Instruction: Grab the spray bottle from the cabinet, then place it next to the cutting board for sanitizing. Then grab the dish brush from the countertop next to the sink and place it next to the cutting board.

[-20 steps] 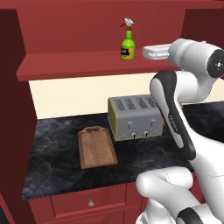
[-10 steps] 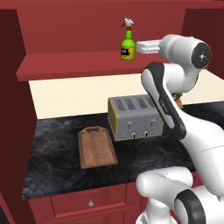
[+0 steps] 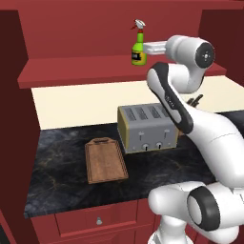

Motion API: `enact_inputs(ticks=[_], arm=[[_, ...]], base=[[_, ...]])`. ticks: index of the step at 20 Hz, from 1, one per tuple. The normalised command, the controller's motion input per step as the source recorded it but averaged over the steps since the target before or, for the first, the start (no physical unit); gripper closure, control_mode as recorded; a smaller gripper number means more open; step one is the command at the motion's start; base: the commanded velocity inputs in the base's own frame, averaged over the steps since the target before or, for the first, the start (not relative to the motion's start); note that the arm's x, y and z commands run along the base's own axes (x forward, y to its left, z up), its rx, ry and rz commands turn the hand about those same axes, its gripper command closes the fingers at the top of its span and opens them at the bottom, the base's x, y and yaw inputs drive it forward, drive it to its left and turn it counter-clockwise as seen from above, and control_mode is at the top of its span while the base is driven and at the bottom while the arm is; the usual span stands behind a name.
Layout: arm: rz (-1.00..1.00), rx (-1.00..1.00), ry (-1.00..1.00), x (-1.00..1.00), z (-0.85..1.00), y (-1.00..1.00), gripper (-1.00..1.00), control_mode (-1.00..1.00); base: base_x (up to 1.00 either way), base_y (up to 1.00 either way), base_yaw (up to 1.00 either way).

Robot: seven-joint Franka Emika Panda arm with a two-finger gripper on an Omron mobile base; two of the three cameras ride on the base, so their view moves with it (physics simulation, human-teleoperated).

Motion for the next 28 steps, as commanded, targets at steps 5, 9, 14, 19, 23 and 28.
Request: enact_inputs(ticks=[5, 9, 14, 19, 23, 28], arm=[[0.00, 0.00, 0.00, 0.37, -0.04, 0.01, -1.00, -1.00], [0.00, 0.00, 0.00, 0.36, 0.00, 0.04, -1.00, -1.00], [0.00, -0.01, 0.04, 0.40, 0.00, 0.11, -1.00, -1.00], [0.00, 0.00, 0.01, 0.35, 0.00, 0.01, -1.00, -1.00], [0.00, 0.00, 0.00, 0.32, 0.00, 0.00, -1.00, -1.00], [0.00, 0.00, 0.00, 0.28, 0.00, 0.03, -1.00, -1.00]], base=[[0.00, 0.00, 0.00], [0.00, 0.00, 0.00], [0.00, 0.00, 0.00], [0.00, 0.00, 0.00], [0.00, 0.00, 0.00], [0.00, 0.00, 0.00]])
